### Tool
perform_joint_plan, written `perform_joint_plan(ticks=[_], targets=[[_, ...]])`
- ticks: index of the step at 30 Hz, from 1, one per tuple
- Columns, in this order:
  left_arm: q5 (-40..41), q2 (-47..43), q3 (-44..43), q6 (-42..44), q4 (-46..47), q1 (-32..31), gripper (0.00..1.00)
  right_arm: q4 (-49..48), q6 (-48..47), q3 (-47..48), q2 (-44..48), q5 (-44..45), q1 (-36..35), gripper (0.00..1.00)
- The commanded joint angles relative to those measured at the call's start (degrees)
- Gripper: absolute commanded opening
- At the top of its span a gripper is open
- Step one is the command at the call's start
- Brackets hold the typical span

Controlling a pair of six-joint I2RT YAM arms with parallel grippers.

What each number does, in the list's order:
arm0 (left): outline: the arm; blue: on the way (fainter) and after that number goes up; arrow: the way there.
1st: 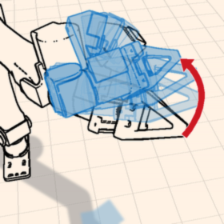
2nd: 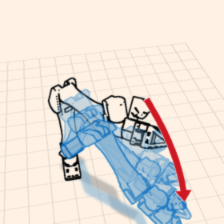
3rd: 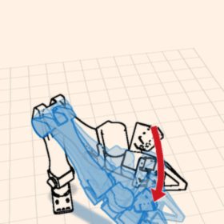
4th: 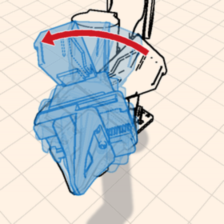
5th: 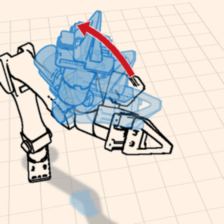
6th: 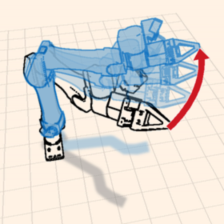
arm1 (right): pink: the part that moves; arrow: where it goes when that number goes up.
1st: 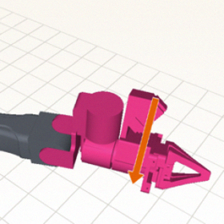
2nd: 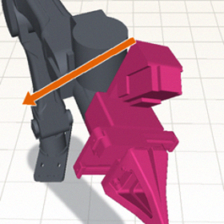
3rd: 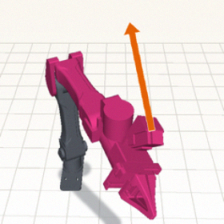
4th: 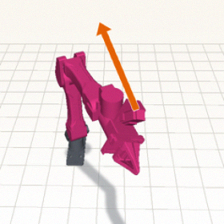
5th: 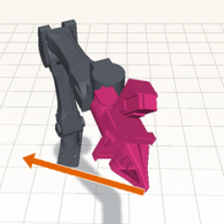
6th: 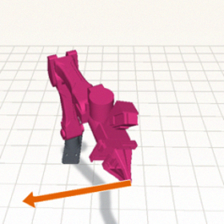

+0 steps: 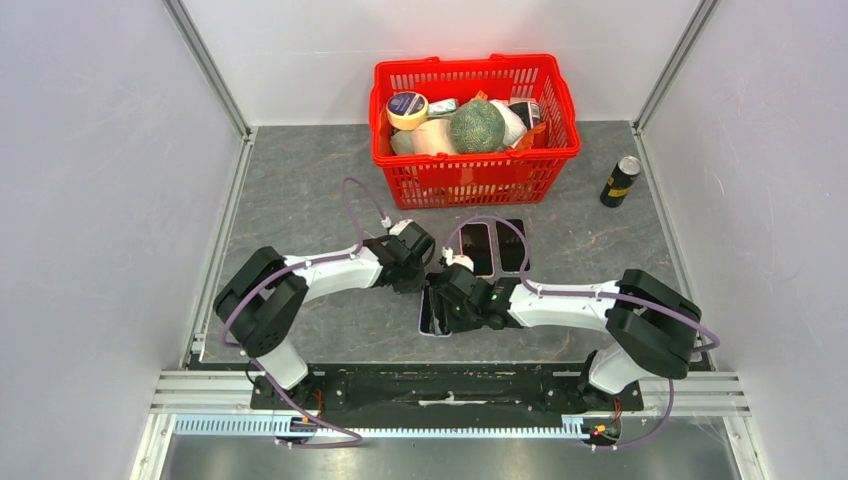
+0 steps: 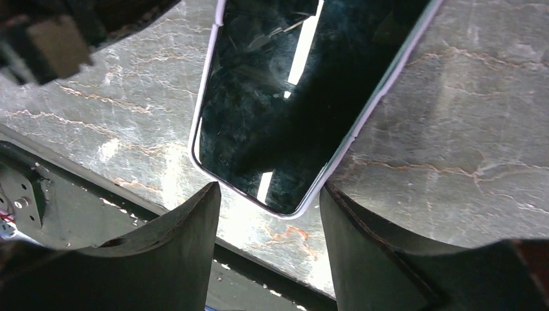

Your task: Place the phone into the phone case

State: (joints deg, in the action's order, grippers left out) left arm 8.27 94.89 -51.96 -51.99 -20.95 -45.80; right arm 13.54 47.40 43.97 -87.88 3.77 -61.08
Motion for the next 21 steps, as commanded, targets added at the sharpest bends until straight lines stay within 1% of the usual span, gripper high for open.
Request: perform_joint_plan(ticks=[1, 8, 13, 17, 21], targets=[[-4.8, 3.9, -3.5, 3.9, 2.6, -0.2, 0.04, -5.0, 1.8, 2.7, -4.0, -2.1, -1.9, 0.65], [-12.4, 7.4, -6.3, 7.2, 4.1, -0.2, 0.05, -4.6, 0.6, 10.1, -8.5, -2.3, -6.1, 0.66], [-16.6, 7.1, -5.1, 9.6, 5.5, -0.3, 0.07, -2.1, -1.0, 11.1, -8.2, -1.0, -6.2, 0.69], [-20.1, 6.0, -4.5, 11.9, 5.9, -0.3, 0.12, 0.9, -2.4, 8.7, -3.1, 1.3, -6.1, 0.73], [-23.3, 4.7, -4.0, 13.6, 6.1, -0.4, 0.18, 5.3, -3.8, 5.4, 5.6, 5.3, -5.1, 0.77]])
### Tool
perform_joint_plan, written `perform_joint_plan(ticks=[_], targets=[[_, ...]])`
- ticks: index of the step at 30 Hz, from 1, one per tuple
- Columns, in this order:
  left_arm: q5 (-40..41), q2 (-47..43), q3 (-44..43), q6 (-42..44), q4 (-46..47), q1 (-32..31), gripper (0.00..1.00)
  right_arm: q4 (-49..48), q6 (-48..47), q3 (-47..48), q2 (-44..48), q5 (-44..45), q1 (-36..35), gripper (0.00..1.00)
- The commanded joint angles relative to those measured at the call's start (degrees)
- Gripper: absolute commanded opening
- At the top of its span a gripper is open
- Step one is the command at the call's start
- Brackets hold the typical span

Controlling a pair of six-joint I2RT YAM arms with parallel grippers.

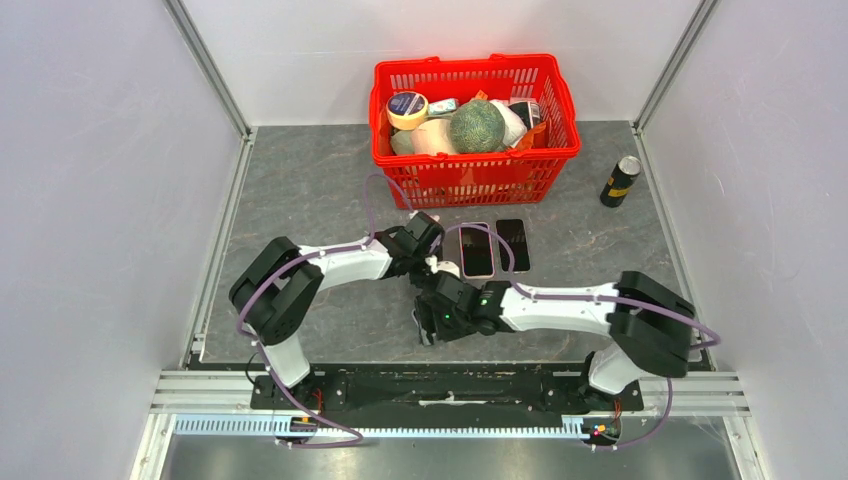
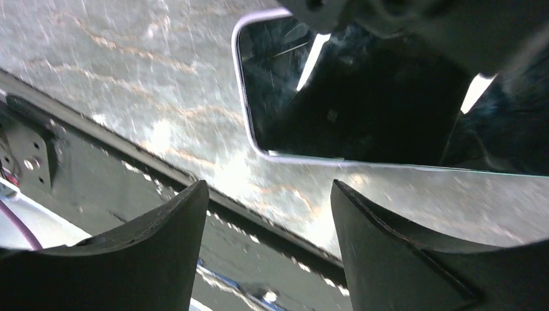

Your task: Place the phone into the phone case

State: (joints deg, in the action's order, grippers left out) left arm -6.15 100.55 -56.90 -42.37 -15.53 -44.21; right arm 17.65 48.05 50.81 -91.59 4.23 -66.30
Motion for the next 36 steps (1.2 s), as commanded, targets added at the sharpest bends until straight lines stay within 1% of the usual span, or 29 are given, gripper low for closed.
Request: perform_joint_plan(ticks=[1, 5, 9, 11, 15, 19, 21, 24, 26, 29, 36], targets=[[-9.5, -1.1, 0.9, 4.3, 0.7, -2.1, 0.19, 2.6, -4.8, -2.1, 11.4, 5.9, 0.9, 0.77], [-12.5, -0.7, 0.9, 4.7, 1.6, -3.0, 0.22, 7.0, -6.0, -5.2, 20.2, 8.5, 5.7, 0.8], [-12.7, -1.0, 0.4, 4.5, 2.0, -4.2, 0.24, 8.2, -8.0, -8.9, 24.6, 6.7, 13.1, 0.81], [-11.0, -2.6, 0.5, 3.8, 1.7, -4.2, 0.25, 8.1, -9.1, -10.1, 25.1, 5.4, 16.7, 0.81], [-4.1, -8.6, 0.8, 1.6, -0.9, -4.1, 0.3, 6.5, -11.2, -10.6, 23.3, 2.4, 20.1, 0.81], [3.5, -15.1, 2.8, -1.9, -5.2, -4.1, 0.34, 3.2, -12.2, -10.5, 19.9, -1.2, 21.5, 0.8], [5.5, -18.0, 5.2, -4.0, -5.8, -4.1, 0.36, 1.5, -12.4, -10.2, 17.9, -2.8, 21.9, 0.81], [5.9, -22.2, 10.0, -7.0, -5.1, -4.1, 0.38, -1.0, -12.1, -9.8, 14.4, -4.1, 22.0, 0.81], [5.9, -24.7, 12.8, -8.4, -4.4, -4.1, 0.4, -2.3, -11.7, -9.6, 12.4, -6.5, 22.0, 0.81], [6.0, -27.9, 16.6, -9.9, -3.8, -4.1, 0.41, -3.9, -11.0, -9.6, 10.1, -7.9, 22.0, 0.81], [5.6, -32.3, 22.4, -12.3, -2.6, -4.1, 0.42, -7.5, -6.8, -12.0, 9.5, -10.8, 20.4, 0.78]])
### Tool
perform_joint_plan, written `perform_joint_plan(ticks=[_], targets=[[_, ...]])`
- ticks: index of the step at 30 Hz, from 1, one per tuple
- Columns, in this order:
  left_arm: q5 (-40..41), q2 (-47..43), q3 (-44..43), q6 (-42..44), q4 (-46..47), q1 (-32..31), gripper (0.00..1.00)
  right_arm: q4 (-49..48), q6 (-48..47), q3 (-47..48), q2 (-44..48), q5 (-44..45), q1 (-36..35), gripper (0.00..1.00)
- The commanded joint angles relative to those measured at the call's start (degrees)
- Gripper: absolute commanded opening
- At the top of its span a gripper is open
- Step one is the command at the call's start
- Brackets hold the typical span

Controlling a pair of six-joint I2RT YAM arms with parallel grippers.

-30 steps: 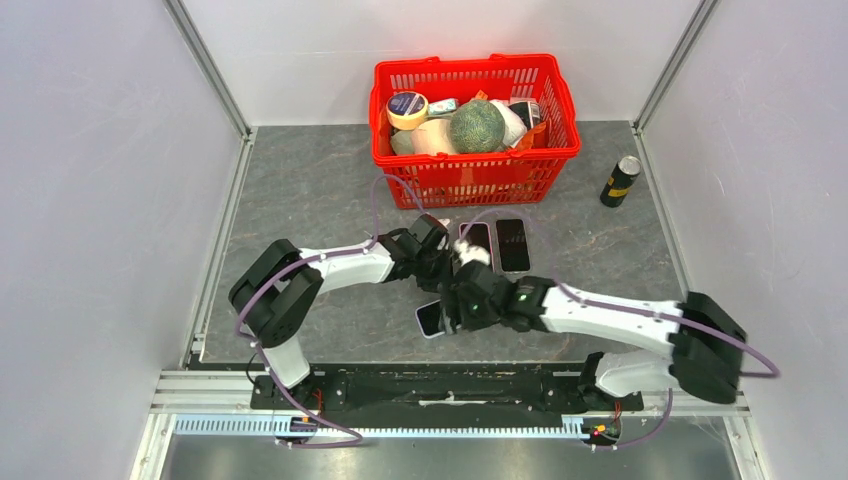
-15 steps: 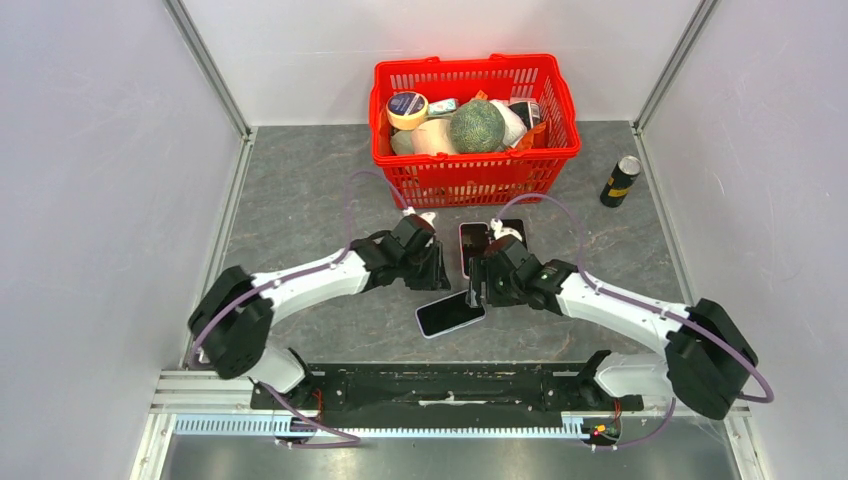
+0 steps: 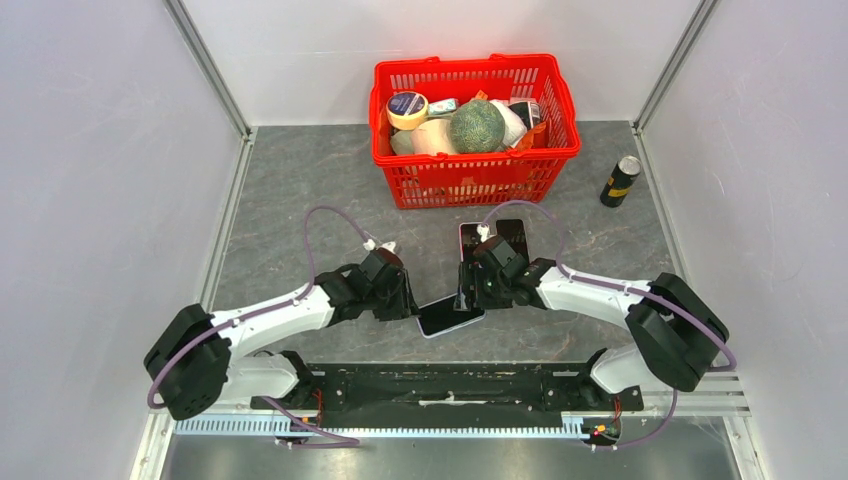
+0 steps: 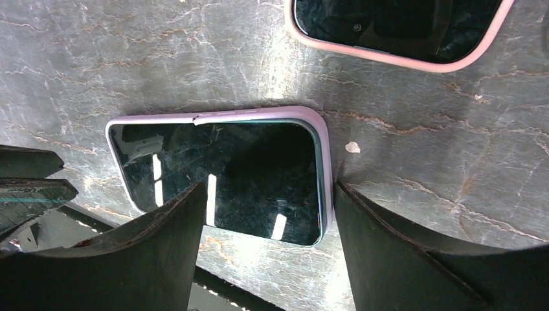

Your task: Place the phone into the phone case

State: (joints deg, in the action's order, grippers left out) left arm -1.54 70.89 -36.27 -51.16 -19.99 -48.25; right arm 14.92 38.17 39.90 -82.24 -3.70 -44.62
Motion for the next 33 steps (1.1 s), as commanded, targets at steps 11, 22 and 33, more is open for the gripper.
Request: perform_joint_plan(ticks=[11, 22, 33], targets=[[3.2, -2.1, 3.1, -3.5, 0.3, -0.1, 0.44, -3.6, 9.5, 1.3, -1.7, 1.4, -11.3, 0.73], [5.5, -4.3, 4.5, -3.9, -2.4, -0.2, 0.43, 5.4, 7.5, 1.5, 3.4, 6.1, -9.3, 0.63], [6.2, -1.8, 4.8, -3.9, -1.6, -0.2, 0.38, 3.8, 9.6, 1.0, 1.9, 4.7, -10.0, 0.34]])
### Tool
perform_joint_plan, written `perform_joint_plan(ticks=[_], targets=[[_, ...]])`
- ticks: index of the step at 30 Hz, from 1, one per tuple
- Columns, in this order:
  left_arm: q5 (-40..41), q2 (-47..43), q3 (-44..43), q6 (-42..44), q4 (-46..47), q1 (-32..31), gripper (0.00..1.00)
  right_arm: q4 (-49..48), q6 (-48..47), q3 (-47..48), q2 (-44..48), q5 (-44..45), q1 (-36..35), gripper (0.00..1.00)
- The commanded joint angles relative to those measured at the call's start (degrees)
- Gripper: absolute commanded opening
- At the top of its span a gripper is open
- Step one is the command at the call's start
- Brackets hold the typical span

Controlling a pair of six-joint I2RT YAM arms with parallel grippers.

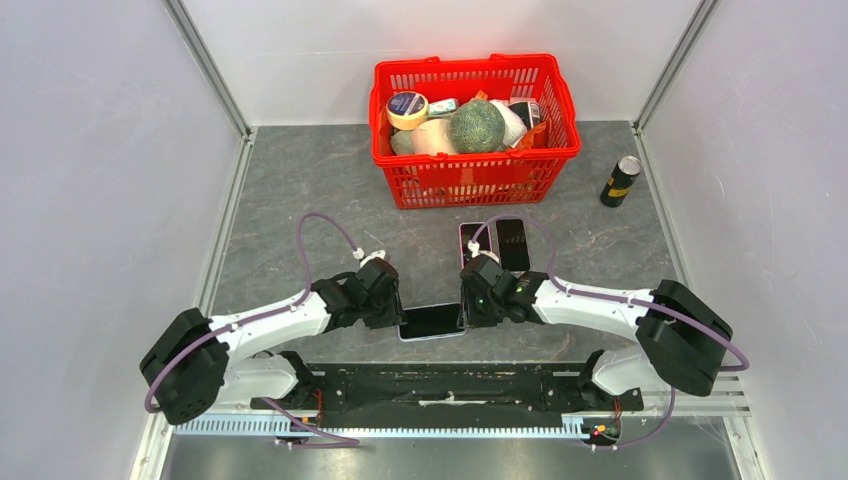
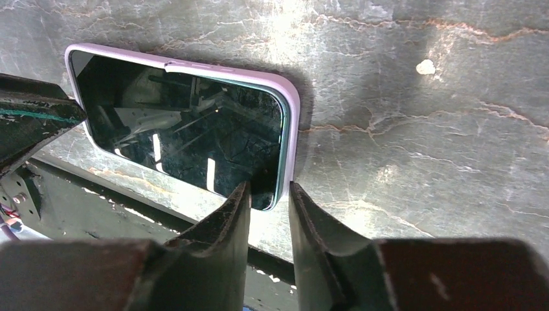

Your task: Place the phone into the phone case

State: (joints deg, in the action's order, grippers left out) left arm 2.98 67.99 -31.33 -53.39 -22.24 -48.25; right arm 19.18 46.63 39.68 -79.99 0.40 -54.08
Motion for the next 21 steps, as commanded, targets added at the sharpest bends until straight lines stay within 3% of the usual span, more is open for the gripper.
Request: perform_joint_plan(ticks=[1, 13, 21], targets=[[1.6, 1.3, -0.2, -1.6, 0.8, -0.2, 0.38, -0.3, 1.3, 1.2, -0.6, 0.8, -0.7, 0.31], [1.2, 3.6, -0.2, -1.4, 2.2, -0.2, 0.34, 0.3, 2.1, 1.7, -4.2, 2.4, -3.3, 0.07], [1.1, 4.4, -0.4, -1.3, 2.5, -0.3, 0.34, 0.7, 2.6, 2.7, -7.5, 4.6, -5.9, 0.01]])
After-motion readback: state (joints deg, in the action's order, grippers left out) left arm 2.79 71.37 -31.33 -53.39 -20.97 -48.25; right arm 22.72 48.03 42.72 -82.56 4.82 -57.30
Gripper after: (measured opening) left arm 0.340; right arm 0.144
